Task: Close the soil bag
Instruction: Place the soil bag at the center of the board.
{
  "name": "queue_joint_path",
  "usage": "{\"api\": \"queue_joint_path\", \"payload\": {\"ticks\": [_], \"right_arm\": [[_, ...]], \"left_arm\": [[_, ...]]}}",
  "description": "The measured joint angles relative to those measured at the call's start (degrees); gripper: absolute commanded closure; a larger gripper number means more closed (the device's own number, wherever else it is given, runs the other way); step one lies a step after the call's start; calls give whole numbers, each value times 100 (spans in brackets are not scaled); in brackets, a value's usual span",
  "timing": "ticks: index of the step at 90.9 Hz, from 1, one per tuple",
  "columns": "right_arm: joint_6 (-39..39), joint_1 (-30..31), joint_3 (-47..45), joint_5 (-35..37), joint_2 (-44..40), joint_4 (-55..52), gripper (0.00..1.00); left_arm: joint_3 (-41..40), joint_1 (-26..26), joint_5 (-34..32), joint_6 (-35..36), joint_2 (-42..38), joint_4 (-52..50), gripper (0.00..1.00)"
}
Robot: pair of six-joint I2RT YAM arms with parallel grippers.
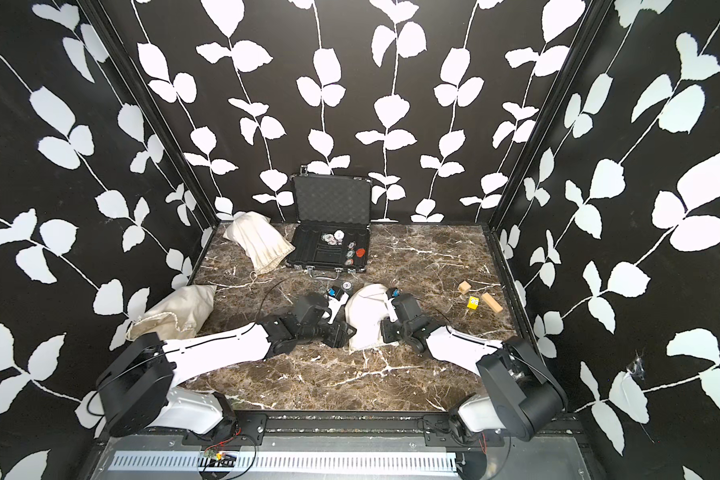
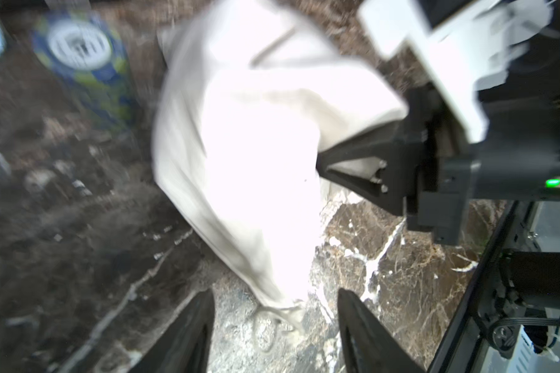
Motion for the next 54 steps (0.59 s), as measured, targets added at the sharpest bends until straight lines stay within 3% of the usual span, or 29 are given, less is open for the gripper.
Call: {"api": "queue_joint_path", "payload": {"ticks": [22,54], "right_arm": [[17,87,20,144,55,85,82],[4,133,26,302,63,85,81]], "left_arm": [[-46,0,140,-457,704,334,56],[-420,0,-98,-675,234,396,76]]}}
